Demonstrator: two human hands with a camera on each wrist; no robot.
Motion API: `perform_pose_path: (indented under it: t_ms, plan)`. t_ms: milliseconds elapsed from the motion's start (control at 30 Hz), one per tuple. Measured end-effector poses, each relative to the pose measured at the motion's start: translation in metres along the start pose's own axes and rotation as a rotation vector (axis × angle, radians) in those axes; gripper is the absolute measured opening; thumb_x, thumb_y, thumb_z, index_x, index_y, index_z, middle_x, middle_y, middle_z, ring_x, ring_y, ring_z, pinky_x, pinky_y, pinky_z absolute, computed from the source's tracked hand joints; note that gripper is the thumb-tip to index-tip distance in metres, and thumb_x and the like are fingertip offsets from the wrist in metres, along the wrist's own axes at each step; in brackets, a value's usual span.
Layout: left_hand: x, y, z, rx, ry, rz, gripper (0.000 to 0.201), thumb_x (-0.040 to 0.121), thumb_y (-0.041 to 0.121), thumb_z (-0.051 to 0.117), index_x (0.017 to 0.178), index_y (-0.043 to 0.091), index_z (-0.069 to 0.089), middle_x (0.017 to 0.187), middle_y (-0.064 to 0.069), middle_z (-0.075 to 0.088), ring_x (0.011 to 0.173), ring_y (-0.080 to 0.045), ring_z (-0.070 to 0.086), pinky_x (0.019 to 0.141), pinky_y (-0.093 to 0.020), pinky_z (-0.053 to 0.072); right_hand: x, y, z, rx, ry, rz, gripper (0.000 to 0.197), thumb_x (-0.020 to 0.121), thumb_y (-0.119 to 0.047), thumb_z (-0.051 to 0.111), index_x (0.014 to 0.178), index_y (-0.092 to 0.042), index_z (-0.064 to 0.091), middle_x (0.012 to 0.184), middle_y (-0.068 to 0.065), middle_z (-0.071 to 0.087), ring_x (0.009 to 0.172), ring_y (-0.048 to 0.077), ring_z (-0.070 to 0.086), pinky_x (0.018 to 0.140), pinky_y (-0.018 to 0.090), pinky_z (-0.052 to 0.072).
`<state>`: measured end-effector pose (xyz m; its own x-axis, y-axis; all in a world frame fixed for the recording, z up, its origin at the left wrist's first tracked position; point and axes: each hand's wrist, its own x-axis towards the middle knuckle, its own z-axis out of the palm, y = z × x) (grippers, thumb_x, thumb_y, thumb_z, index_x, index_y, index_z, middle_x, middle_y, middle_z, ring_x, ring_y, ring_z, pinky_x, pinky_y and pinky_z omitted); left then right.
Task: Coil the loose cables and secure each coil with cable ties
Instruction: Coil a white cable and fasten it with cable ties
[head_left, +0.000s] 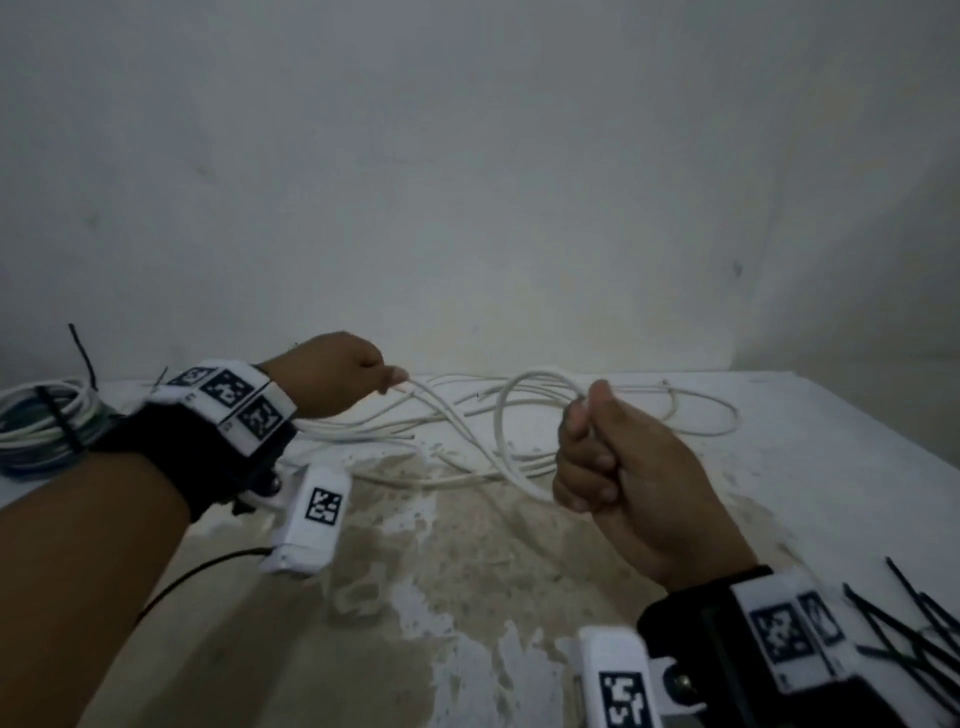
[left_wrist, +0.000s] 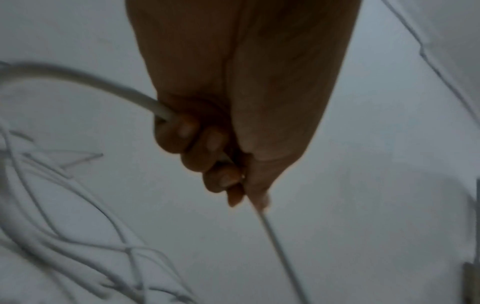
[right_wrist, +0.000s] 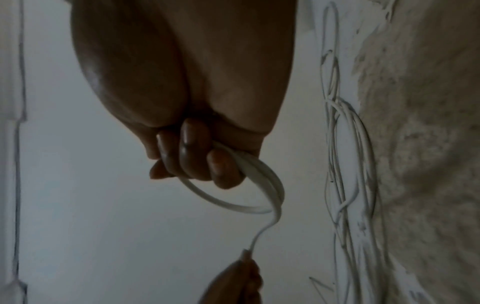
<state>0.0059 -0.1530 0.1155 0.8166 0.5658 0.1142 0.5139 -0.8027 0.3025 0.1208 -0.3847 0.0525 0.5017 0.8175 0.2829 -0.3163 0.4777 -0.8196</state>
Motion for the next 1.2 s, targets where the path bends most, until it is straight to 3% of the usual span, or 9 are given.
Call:
perform_pose_path:
  t_ms: [100,200,333,500,600,767,967,1100,1200]
  plan:
    - [-0.003,0.018,-0.003,-0.604,0.036,-0.155,0.03,0.097,0.026,0.052,0.078,0.005,0.061,0.065,-0.004,0.046,0.05,-0.014,0.034,0.043,-0.02,0.025,0.002,0.015,0.003,-0.241,-0.008,-0.031,0.042,0.094,-0.044,0.045,0.063,-0.02,0.061,0.05,-0.005,0.029,0.041,0.01,0.026,0.047,0.024,0.032]
    - [-0.015,0.038,-0.002,-1.118,-0.002,-0.206,0.023,0.097,0.005,0.039,0.087,-0.004,0.056,0.062,-0.004,0.043,0.044,-0.009,0.032,0.036,-0.016,0.025,0.003,0.026,0.005,-0.454,0.023,-0.073,0.039,0.091,-0.043,0.042,0.063,-0.024,0.061,0.051,-0.007,0.033,0.047,0.01,0.028,0.049,0.021,0.03]
    - [-0.038,0.069,0.01,-1.439,-0.019,-0.13,0.021,0.091,-0.007,0.033,0.1,-0.005,0.052,0.066,-0.006,0.046,0.051,-0.011,0.039,0.042,-0.017,0.037,0.005,0.039,0.011,-0.65,0.115,-0.137,0.037,0.1,-0.029,0.035,0.074,-0.014,0.056,0.055,-0.007,0.034,0.052,0.01,0.032,0.053,0.024,0.029]
    - [-0.061,0.094,0.048,-1.357,0.028,-0.032,0.022,0.094,-0.005,0.04,0.09,0.003,0.06,0.073,-0.008,0.056,0.064,-0.014,0.055,0.061,-0.02,0.051,0.008,0.044,0.016,-0.608,0.208,-0.155,0.038,0.102,-0.029,0.031,0.081,-0.015,0.059,0.056,-0.011,0.043,0.053,0.005,0.038,0.057,0.023,0.033]
    - [-0.068,0.096,0.061,-1.349,0.084,0.001,0.027,0.094,-0.004,0.043,0.09,0.007,0.067,0.074,-0.004,0.066,0.067,-0.012,0.06,0.062,-0.018,0.052,0.01,0.045,0.017,-0.484,0.259,-0.132,0.038,0.102,-0.029,0.032,0.085,-0.015,0.063,0.057,-0.011,0.045,0.054,0.005,0.04,0.059,0.027,0.032]
    - [-0.079,0.098,0.075,-1.346,0.095,0.144,0.027,0.095,-0.001,0.046,0.101,0.003,0.072,0.074,-0.012,0.059,0.068,-0.023,0.051,0.068,-0.033,0.047,0.006,0.04,0.019,-0.487,0.253,-0.122,0.042,0.099,-0.034,0.038,0.062,-0.019,0.05,0.056,-0.007,0.04,0.054,0.01,0.037,0.06,0.03,0.033]
    - [-0.084,0.094,0.082,-1.317,0.187,0.207,0.021,0.091,0.003,0.056,0.092,0.009,0.076,0.073,-0.024,0.061,0.064,-0.021,0.056,0.067,-0.031,0.05,0.004,0.039,0.021,-0.656,0.226,-0.141,0.05,0.1,-0.036,0.034,0.055,-0.034,0.057,0.049,-0.013,0.047,0.049,0.003,0.042,0.05,0.012,0.037]
    - [-0.085,0.092,0.085,-1.048,0.263,0.352,0.022,0.089,-0.004,0.056,0.087,0.006,0.075,0.072,-0.011,0.066,0.065,-0.008,0.06,0.064,-0.016,0.049,0.005,0.037,0.02,-0.634,0.281,-0.132,0.049,0.1,-0.031,0.037,0.056,-0.031,0.059,0.049,-0.009,0.05,0.049,0.005,0.046,0.049,0.016,0.039]
    - [-0.076,0.082,0.081,-0.827,0.416,0.343,0.029,0.087,0.0,0.061,0.094,0.027,0.069,0.093,0.003,0.063,0.081,-0.004,0.059,0.068,-0.011,0.045,0.008,0.028,0.022,-0.51,0.305,-0.085,0.038,0.099,-0.019,0.039,0.068,-0.014,0.061,0.047,-0.003,0.048,0.046,0.011,0.046,0.045,0.022,0.037]
